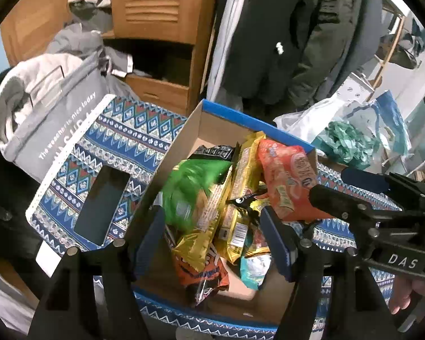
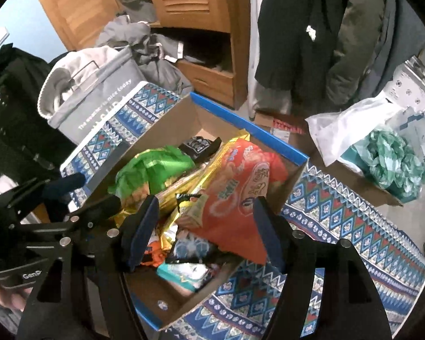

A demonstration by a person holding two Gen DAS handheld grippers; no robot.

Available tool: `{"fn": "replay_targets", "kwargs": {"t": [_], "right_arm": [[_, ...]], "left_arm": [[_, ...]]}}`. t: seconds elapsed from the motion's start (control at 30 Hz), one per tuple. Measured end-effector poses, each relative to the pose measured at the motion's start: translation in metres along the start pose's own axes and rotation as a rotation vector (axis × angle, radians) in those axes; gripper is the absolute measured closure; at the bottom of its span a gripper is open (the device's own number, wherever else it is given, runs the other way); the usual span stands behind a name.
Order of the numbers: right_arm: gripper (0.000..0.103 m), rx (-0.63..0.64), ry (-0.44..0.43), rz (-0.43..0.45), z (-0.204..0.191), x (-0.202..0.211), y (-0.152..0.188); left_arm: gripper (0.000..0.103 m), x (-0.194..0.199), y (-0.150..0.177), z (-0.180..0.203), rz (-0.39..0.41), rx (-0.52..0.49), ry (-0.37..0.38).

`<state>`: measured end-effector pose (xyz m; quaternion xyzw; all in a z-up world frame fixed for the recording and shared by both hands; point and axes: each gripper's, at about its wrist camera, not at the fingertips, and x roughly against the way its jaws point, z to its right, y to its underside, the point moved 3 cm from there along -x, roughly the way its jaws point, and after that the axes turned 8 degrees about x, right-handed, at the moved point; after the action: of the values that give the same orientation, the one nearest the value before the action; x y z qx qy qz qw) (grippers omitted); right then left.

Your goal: Organize snacks

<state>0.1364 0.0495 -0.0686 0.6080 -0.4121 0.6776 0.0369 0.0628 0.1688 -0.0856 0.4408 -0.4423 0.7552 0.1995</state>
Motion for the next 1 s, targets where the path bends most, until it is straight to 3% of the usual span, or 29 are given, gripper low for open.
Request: {"fn": "replay_targets", "kwargs": {"t": [1.0], "right_arm": [[0.027, -0.040, 0.102, 0.168, 0.006, 0.094, 0.027]], "left_arm": [[0.017, 0.068, 0.015, 0.019, 0.117, -0.105, 0.015]]}}
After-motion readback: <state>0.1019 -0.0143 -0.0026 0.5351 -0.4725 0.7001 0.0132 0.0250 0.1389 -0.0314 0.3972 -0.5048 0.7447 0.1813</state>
